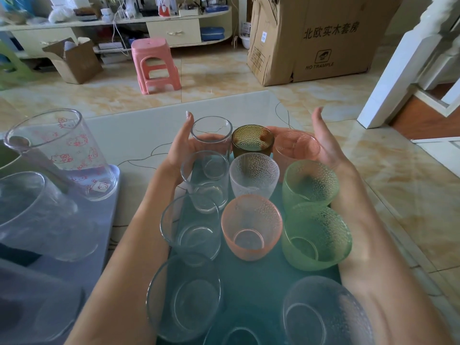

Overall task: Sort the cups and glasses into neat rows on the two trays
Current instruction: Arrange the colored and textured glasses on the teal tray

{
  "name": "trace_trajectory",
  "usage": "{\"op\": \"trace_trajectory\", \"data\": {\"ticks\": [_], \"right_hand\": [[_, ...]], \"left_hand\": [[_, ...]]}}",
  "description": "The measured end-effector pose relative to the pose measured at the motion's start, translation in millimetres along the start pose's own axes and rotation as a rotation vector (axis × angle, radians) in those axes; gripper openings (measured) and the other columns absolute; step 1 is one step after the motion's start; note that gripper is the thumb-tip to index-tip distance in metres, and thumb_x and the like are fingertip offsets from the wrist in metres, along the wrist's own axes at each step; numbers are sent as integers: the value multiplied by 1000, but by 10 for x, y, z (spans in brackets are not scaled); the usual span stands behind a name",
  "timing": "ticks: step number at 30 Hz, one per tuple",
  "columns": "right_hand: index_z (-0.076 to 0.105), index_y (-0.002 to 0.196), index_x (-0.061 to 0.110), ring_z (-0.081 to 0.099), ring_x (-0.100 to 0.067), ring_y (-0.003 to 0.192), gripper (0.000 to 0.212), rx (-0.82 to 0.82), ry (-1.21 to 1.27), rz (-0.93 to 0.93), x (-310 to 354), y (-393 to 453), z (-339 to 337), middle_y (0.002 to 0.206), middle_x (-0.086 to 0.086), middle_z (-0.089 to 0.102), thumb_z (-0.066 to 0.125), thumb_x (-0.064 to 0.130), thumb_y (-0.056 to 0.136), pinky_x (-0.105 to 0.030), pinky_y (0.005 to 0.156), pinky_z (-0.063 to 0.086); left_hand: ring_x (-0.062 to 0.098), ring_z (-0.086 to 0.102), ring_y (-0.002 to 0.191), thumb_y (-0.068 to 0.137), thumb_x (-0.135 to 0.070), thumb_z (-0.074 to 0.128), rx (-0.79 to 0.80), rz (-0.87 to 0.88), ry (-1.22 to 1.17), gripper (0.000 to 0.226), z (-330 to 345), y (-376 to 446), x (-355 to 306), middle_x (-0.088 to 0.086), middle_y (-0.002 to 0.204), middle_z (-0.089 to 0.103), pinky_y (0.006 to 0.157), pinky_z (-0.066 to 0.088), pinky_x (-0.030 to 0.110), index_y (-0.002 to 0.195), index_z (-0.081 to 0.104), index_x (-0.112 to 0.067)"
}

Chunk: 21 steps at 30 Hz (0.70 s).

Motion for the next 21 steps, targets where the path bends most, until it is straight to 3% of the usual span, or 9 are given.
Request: {"op": "trace_trajectory", "data": {"ticks": [6, 10, 13, 15, 18, 19, 21], "right_hand": [[71, 103, 0, 72, -15, 88, 103, 3, 192, -27, 0, -11, 0, 95, -11, 75, 7, 77, 79, -31, 72, 59], [75, 99, 7, 69, -19, 100, 99, -112, 124, -77, 2, -111, -65, 106, -10, 72, 7, 75, 78, -32, 75, 58], [75, 99, 12, 71, -18, 94, 93, -227, 109, -94, -5, -279, -66, 101, -8, 74, 2, 68, 87, -29, 73, 57], [67, 114, 13, 70, -16, 95, 86, -351, 68, -127, 10, -444, -75, 107, -7, 72, 2, 64, 91, -29, 73, 55], [47, 137, 12, 47, -19, 129, 76, -532, 3, -211, 77, -724, -88, 140, -5, 50, 4, 58, 95, -29, 98, 43], [45, 139, 11, 39, -19, 135, 73, -580, 4, -224, 89, -818, -89, 145, -5, 45, 6, 56, 97, -31, 108, 35], [47, 136, 10, 40, -19, 135, 67, -688, -56, -190, 66, -1018, -86, 144, -6, 47, 12, 53, 98, -36, 115, 28]], "left_hand": [[18, 70, 81, 94, -60, 4, -51, 21, 11, 89, -34, -15, -9, 5, 84, 76, 71, 58, 24, 78, 79, -15], [23, 63, 99, 94, -59, 3, -77, 75, 0, 84, -76, -87, -8, 5, 102, 73, 85, 49, 36, 88, 77, -20], [30, 54, 116, 93, -62, 12, -124, 90, -45, 77, -160, -188, 29, 13, 128, 60, 97, 42, 43, 100, 71, -14], [31, 47, 127, 92, -62, 14, -169, 119, -44, 72, -187, -279, 24, 12, 132, 56, 109, 32, 47, 108, 66, -14], [23, 45, 127, 99, -50, 7, -254, 206, -38, 65, -160, -486, -82, 8, 125, 57, 115, 23, 38, 116, 57, -11], [20, 45, 124, 100, -48, 7, -279, 223, -24, 63, -137, -572, -114, 8, 127, 55, 113, 23, 36, 121, 54, -11], [16, 44, 123, 101, -46, 14, -335, 222, 8, 57, -122, -767, -137, 7, 131, 53, 112, 23, 34, 127, 51, -12]]}}
Point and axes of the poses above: each hand's wrist, its own y-axis towards the middle knuckle, its own z-axis out of the palm, x = y × z, the point moved 7 cm from there along y, towards the middle knuckle
